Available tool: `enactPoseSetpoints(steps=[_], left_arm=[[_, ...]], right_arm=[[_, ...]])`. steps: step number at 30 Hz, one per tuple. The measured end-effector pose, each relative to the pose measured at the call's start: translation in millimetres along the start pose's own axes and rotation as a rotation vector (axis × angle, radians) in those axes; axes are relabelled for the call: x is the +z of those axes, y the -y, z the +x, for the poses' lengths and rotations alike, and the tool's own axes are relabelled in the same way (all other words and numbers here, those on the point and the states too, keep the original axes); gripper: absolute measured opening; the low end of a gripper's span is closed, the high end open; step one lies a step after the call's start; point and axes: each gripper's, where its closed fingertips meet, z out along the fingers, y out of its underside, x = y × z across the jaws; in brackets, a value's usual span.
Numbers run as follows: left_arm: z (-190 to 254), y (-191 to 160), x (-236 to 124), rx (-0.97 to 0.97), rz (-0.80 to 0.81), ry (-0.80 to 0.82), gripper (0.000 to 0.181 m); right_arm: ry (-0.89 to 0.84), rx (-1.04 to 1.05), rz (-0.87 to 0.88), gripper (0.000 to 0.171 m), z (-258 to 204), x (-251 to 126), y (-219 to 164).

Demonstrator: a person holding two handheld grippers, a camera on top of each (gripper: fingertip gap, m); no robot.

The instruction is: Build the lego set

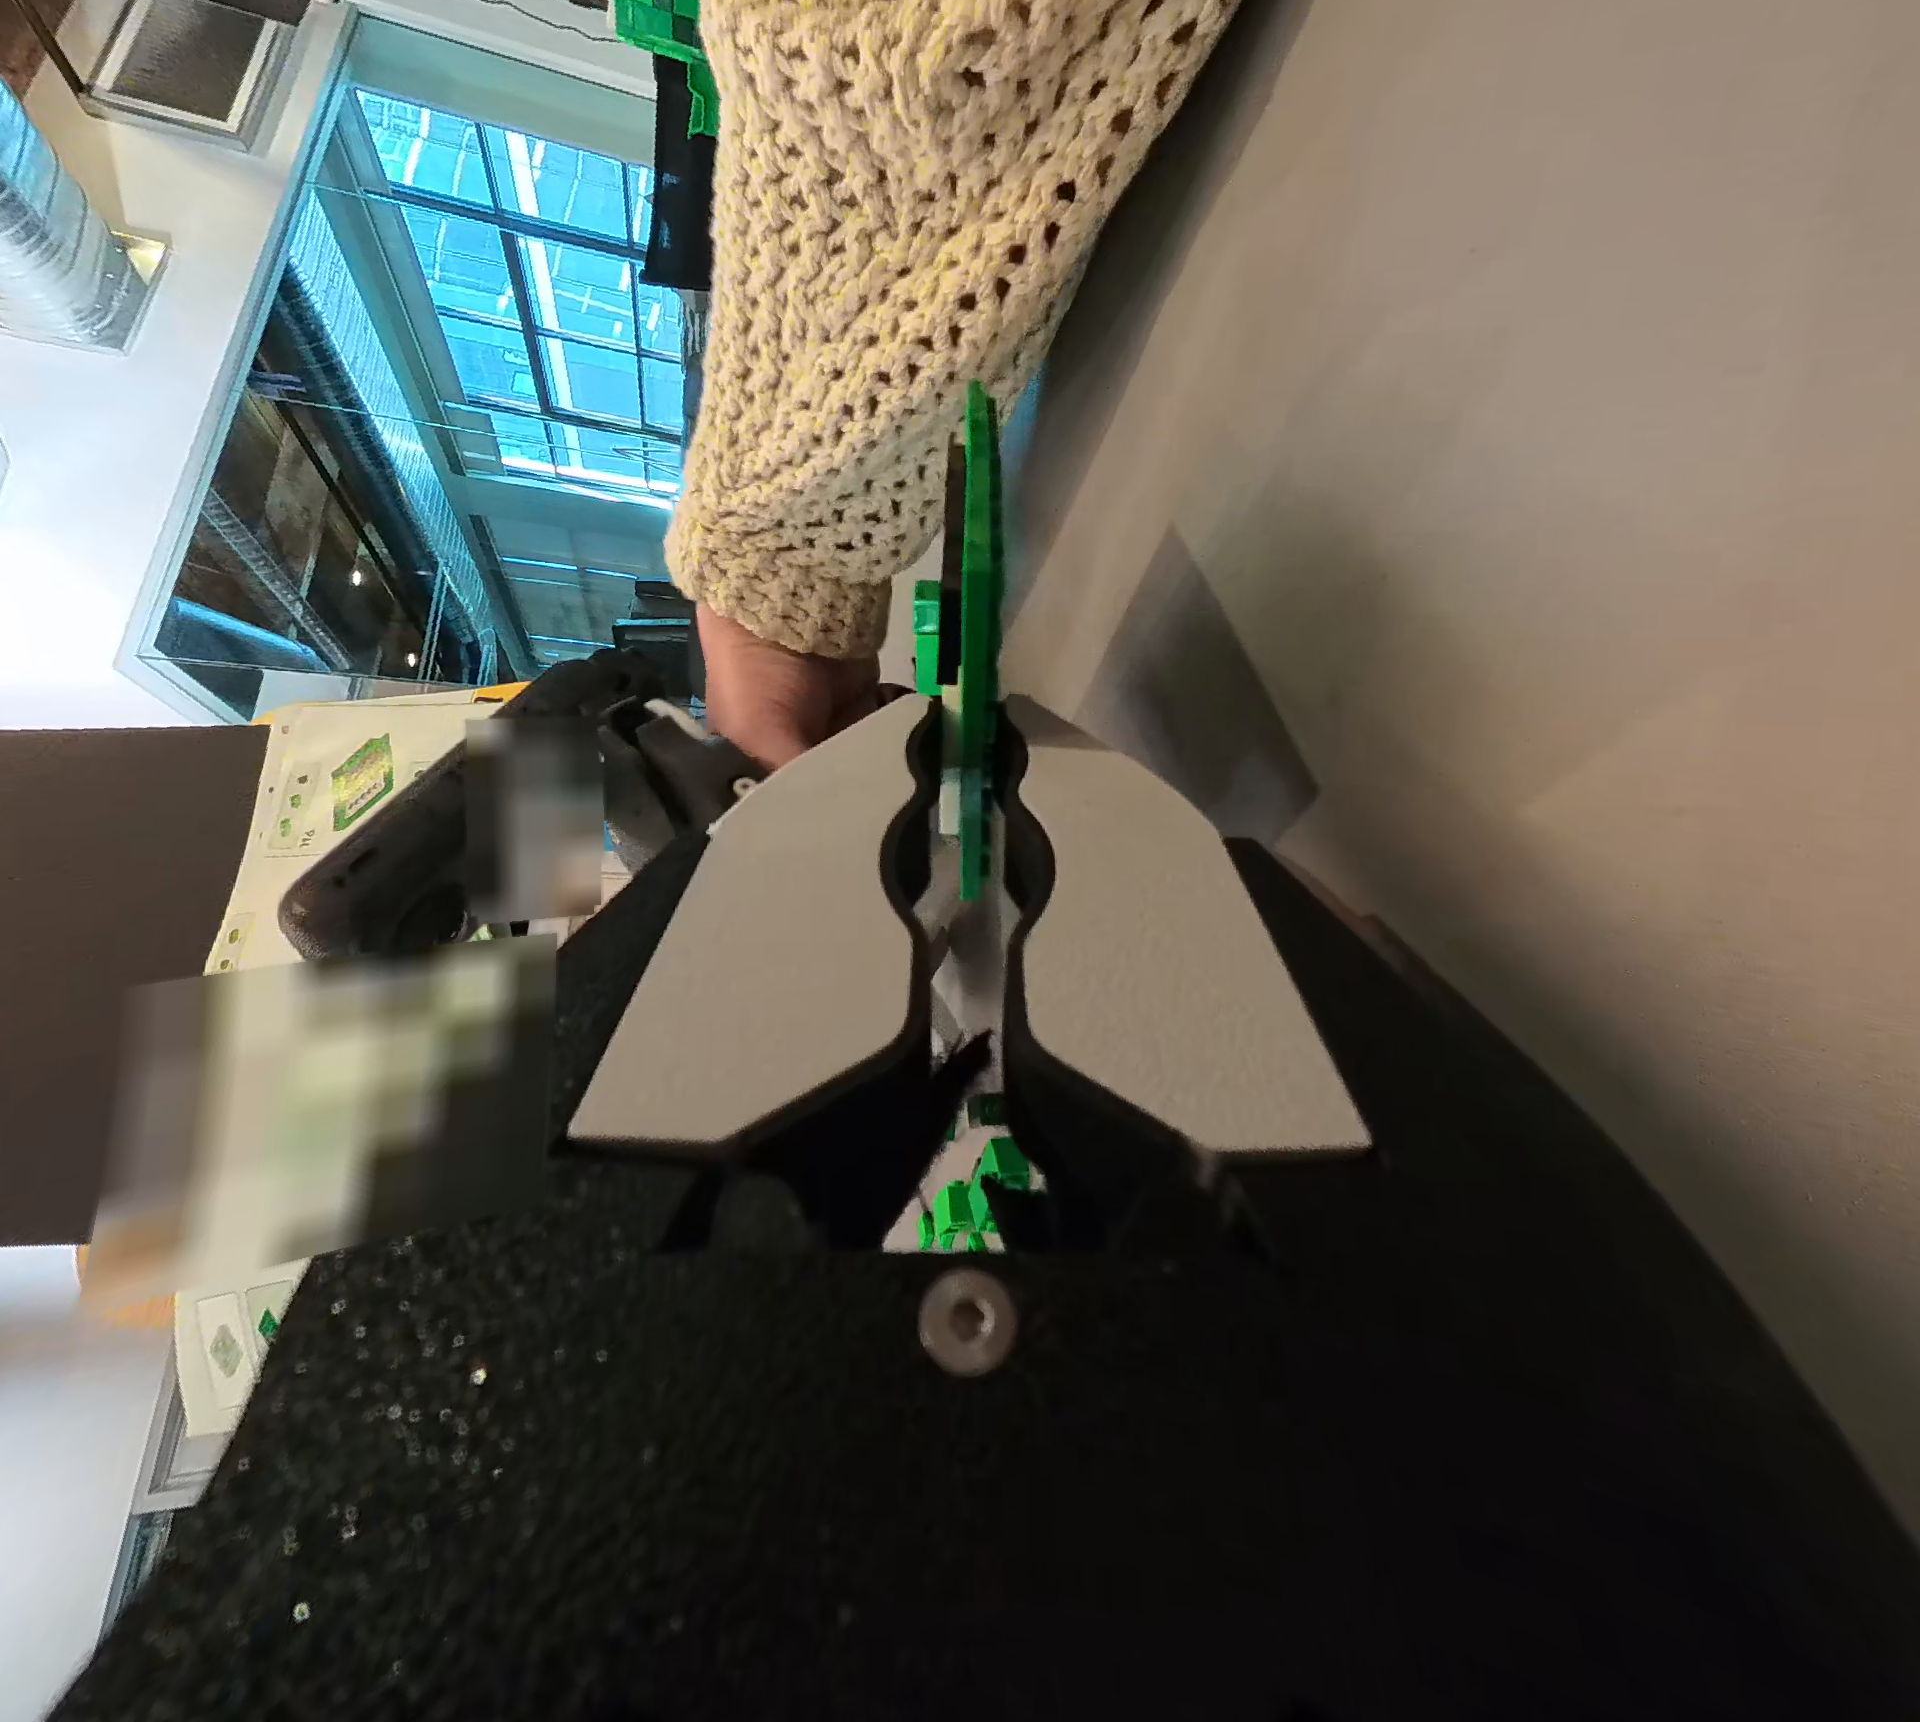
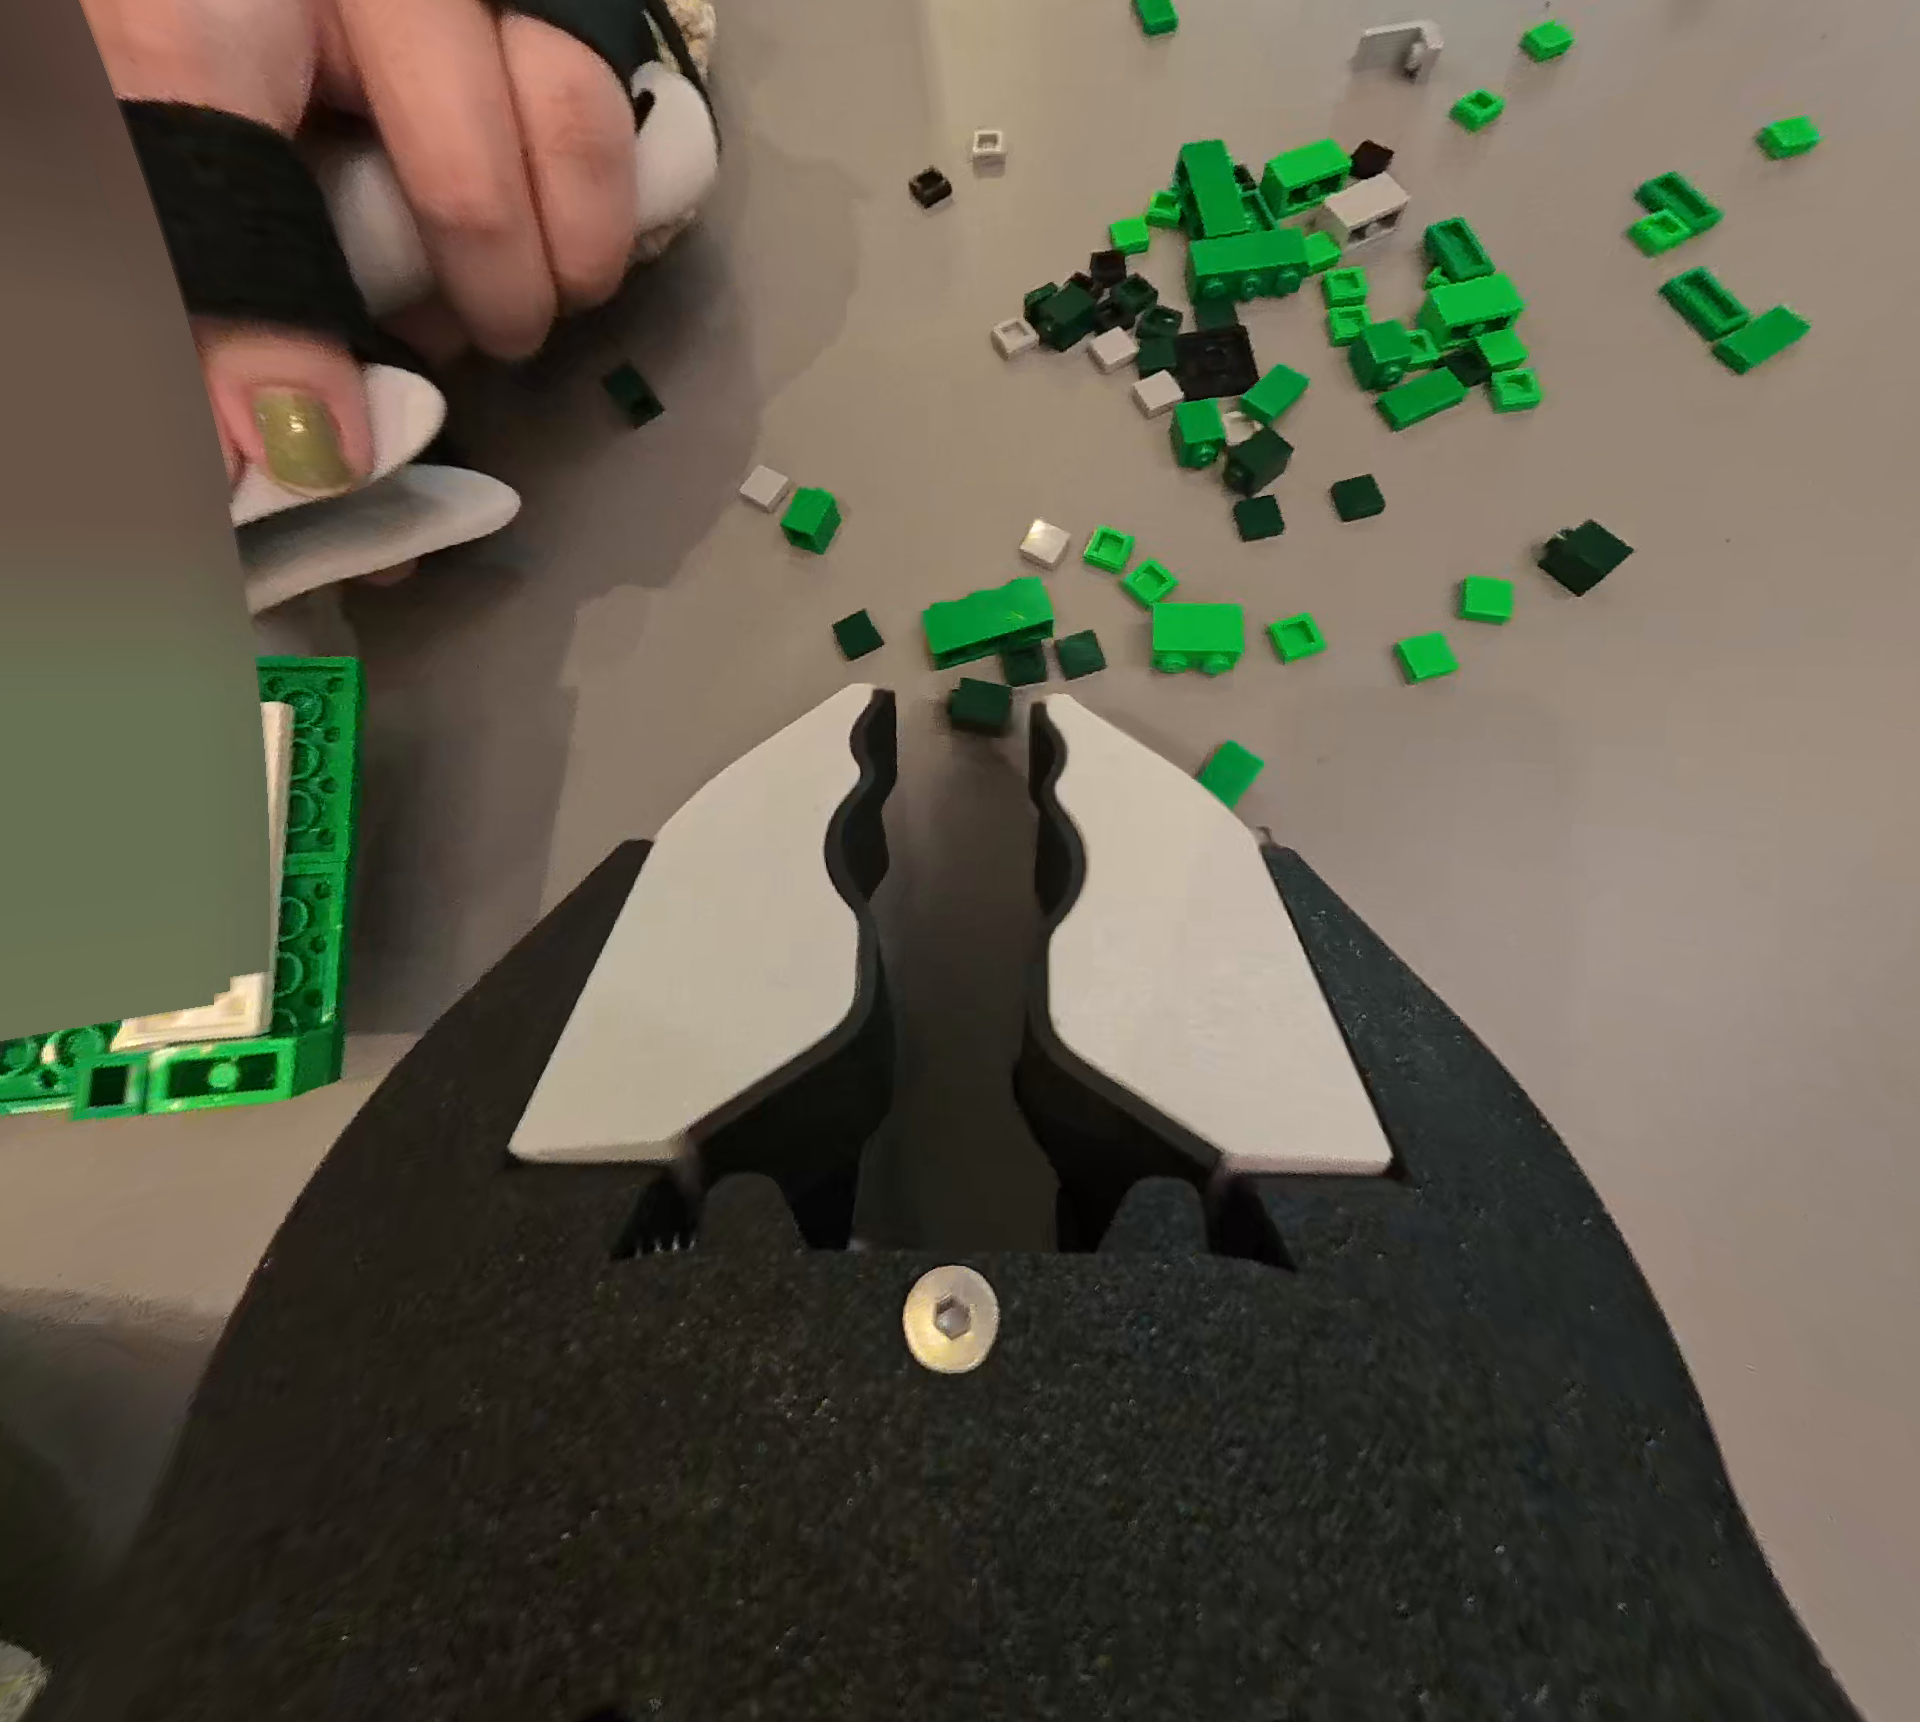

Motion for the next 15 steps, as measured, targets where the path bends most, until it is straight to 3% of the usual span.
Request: enactPoseSetpoints(steps=[4,15], left_arm=[[0.1,0.4,0.5,-0.007,0.002,0.0,0.008],[0.4,-2.1,3.2,-0.019,-0.004,-0.003,0.008]], right_arm=[[0.065,0.068,-0.008,0.014,-7.7,-0.5,0.9],[-0.049,-0.082,-0.129,0.015,-1.6,5.3,-4.4]])
